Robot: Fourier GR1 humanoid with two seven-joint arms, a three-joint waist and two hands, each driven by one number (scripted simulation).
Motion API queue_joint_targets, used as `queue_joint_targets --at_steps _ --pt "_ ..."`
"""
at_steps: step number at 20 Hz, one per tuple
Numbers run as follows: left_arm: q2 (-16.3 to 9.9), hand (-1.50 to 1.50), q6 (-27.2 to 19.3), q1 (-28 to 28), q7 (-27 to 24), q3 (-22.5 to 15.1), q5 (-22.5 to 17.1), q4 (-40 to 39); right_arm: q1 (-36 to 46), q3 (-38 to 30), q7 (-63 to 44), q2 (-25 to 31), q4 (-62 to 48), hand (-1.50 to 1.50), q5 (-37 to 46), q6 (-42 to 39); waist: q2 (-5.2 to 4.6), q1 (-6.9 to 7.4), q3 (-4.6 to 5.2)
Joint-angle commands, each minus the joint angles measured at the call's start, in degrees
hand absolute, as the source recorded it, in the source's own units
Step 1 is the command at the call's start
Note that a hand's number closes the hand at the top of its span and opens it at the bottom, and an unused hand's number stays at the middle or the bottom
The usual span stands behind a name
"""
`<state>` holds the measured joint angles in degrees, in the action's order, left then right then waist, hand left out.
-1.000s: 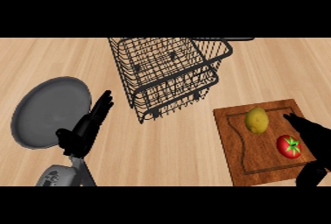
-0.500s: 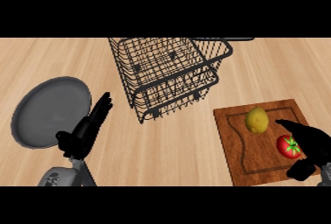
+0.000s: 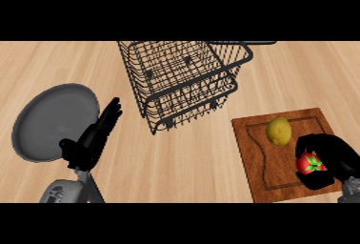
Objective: Pick the tomato from the cutting board and place it in the tiered basket
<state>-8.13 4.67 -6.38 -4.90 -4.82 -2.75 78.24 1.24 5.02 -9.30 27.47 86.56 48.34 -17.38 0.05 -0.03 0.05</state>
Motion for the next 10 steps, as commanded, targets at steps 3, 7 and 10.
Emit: queue_joint_targets --at_steps 3,7,10 --pt "1.24 0.0 1.05 -4.09 -4.06 2.61 1.51 -8.35 0.17 -1.99 1.69 -1.49 2.16 1.5 2.48 -1.14 -0.06 -0.16 -0.04" --pt "-0.92 0.0 0.06 0.49 -1.38 2.44 0.97 -1.58 -7.81 -0.66 -24.17 -14.62 8.62 1.5 8.62 6.15 0.96 -3.01 0.21" --pt "-1.02 0.0 -0.69 2.78 -1.6 3.46 0.64 -2.46 -11.99 -5.11 -34.31 -19.42 9.4 1.5 10.29 10.45 1.82 -6.92 0.59"
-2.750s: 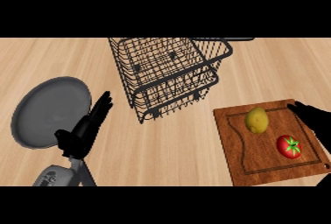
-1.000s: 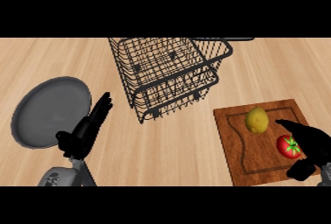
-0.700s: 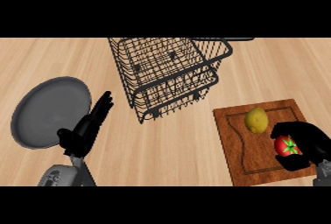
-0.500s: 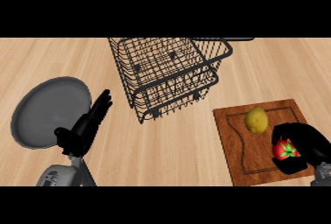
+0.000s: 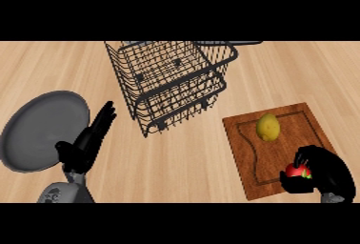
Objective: Pick the tomato from the cutting board and place it in the tiered basket
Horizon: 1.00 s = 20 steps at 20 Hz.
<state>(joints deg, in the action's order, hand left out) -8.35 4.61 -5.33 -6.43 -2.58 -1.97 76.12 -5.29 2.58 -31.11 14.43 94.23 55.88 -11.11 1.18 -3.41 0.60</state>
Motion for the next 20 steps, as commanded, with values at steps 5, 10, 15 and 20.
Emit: queue_joint_targets --at_steps 5,10,15,20 --pt "-1.14 0.0 -0.61 0.92 0.48 1.6 -0.34 0.38 -7.89 3.51 -26.66 -14.07 13.16 1.5 12.88 12.93 0.76 -2.08 -0.05" --pt "-0.12 0.0 -0.15 1.65 -0.66 0.22 0.1 0.27 -3.98 14.06 -35.83 -14.32 26.27 1.5 17.56 22.92 0.68 0.18 -0.15" --pt "-1.01 0.0 1.61 -0.78 1.23 0.09 -0.59 0.34 -0.07 25.16 -43.4 -14.39 31.89 1.5 31.61 19.91 -0.04 1.95 -0.02" --pt "1.66 0.0 0.42 -1.26 0.14 -2.51 1.24 -0.09 8.55 30.31 -51.64 -14.41 31.39 1.5 38.41 15.55 -0.78 3.71 -0.09"
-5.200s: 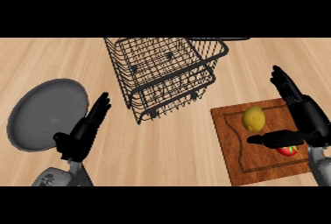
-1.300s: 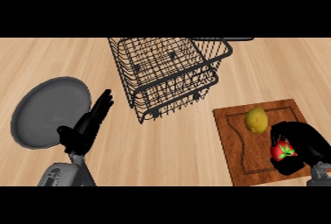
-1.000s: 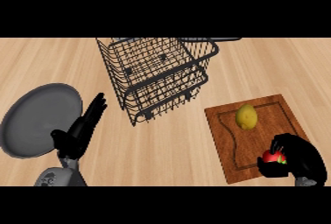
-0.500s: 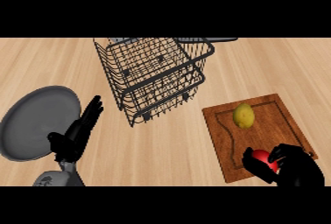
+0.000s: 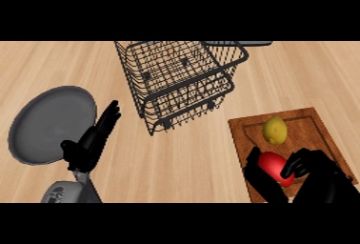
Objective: Pick the tomato from the cutting board and place it in the tiered basket
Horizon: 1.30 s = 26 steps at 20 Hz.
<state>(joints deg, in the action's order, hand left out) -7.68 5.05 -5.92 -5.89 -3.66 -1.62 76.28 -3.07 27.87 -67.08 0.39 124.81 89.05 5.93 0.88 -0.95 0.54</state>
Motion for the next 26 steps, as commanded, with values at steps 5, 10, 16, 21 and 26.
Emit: queue_joint_targets --at_steps 5,10,16,21,26 --pt "0.43 0.0 0.61 -2.32 0.69 -1.34 0.73 0.02 15.17 1.26 -18.06 -0.37 -0.38 1.5 5.25 -5.58 -1.1 2.71 -0.1" --pt "0.61 0.0 1.57 -2.88 1.08 -2.03 0.54 0.19 23.04 -5.38 -18.12 -0.37 -4.87 1.5 1.14 -8.2 -1.45 4.27 -0.21" --pt "1.66 0.0 1.55 -4.63 1.78 -3.41 1.18 0.55 35.54 -13.83 -18.12 -0.37 -14.52 1.5 -4.36 -8.54 -1.79 6.42 -0.3" --pt "2.13 0.0 1.75 -5.02 1.21 -3.74 1.38 -0.55 45.87 -21.44 -18.12 -0.37 -26.61 1.5 -10.27 -7.75 -2.13 7.0 -0.37" --pt "1.94 0.0 2.54 -5.49 1.36 -3.42 0.75 -0.62 55.69 -26.29 -18.13 -0.38 -37.66 1.5 -12.11 -5.87 -2.31 8.36 -0.31"
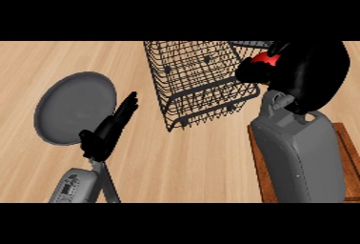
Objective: Pick the tomato from the cutting board and place it in the tiered basket
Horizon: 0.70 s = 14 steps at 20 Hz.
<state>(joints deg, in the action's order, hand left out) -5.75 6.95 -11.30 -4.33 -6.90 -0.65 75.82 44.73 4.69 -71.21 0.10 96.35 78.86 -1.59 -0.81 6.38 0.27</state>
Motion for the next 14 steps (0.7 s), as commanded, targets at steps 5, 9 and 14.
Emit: queue_joint_targets --at_steps 5,9,14 --pt "-0.84 0.0 0.34 -1.88 0.28 1.38 -0.35 -1.17 14.06 -7.35 -10.6 -0.09 -21.3 1.5 -4.66 8.78 -0.8 0.02 -0.15" --pt "0.43 0.0 -0.09 -0.9 -0.04 -0.19 0.32 0.3 18.24 -10.58 -9.84 -0.09 -27.82 1.5 -7.18 14.21 -0.63 0.76 -0.18" --pt "1.56 0.0 -0.24 -1.33 0.41 -0.33 -0.07 -0.6 19.54 -18.2 -9.02 -0.09 -29.97 1.5 -13.03 20.9 -0.76 0.39 -0.3"
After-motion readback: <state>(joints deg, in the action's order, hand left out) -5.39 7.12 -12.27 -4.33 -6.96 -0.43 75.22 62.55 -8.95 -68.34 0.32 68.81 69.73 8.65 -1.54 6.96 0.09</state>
